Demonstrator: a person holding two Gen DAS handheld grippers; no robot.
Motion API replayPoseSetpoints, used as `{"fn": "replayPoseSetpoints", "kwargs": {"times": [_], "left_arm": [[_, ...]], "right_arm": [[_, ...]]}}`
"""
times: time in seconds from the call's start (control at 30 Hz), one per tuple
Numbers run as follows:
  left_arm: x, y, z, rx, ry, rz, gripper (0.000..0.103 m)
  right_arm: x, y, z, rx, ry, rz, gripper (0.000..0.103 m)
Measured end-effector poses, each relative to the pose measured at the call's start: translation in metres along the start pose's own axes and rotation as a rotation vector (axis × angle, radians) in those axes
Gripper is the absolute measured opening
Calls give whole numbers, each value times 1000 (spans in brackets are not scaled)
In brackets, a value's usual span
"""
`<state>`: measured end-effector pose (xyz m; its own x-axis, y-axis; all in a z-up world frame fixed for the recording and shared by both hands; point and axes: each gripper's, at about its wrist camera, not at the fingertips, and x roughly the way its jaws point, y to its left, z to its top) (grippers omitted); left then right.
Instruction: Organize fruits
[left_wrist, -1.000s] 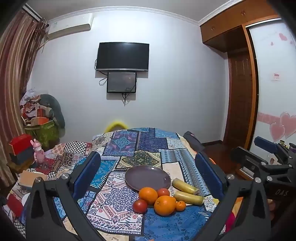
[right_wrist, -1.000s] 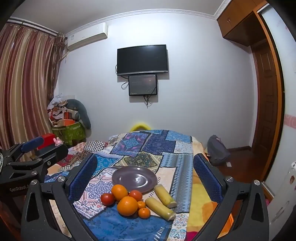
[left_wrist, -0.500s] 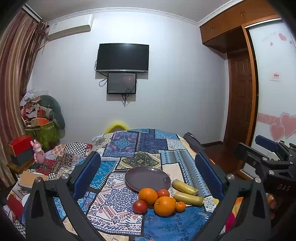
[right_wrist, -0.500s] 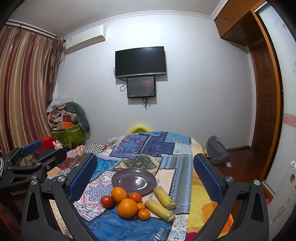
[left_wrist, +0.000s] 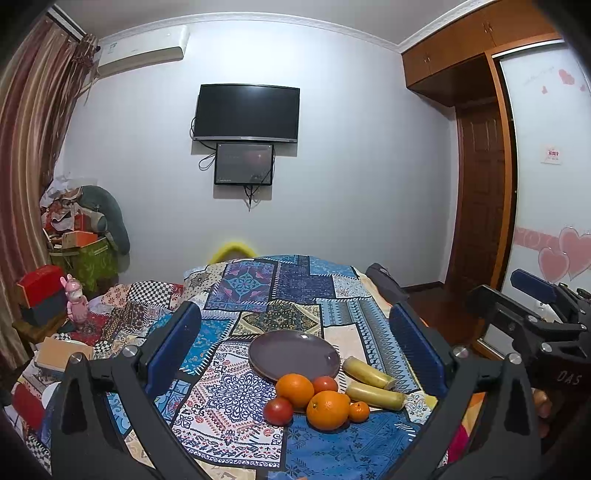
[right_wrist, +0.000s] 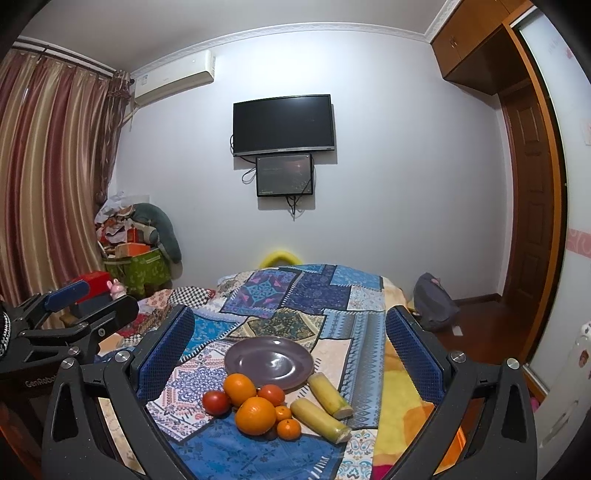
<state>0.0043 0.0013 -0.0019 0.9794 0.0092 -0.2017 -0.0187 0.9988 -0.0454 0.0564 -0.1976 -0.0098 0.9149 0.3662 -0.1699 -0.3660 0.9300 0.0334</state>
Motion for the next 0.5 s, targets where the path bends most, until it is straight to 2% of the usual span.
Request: {"fn": "replayPoseSetpoints", "kwargs": {"times": [0.5], "left_arm": [[0,1,0,-1,-2,1,103]], "right_arm": [[-1,2,0,-2,-7,1,103]]}}
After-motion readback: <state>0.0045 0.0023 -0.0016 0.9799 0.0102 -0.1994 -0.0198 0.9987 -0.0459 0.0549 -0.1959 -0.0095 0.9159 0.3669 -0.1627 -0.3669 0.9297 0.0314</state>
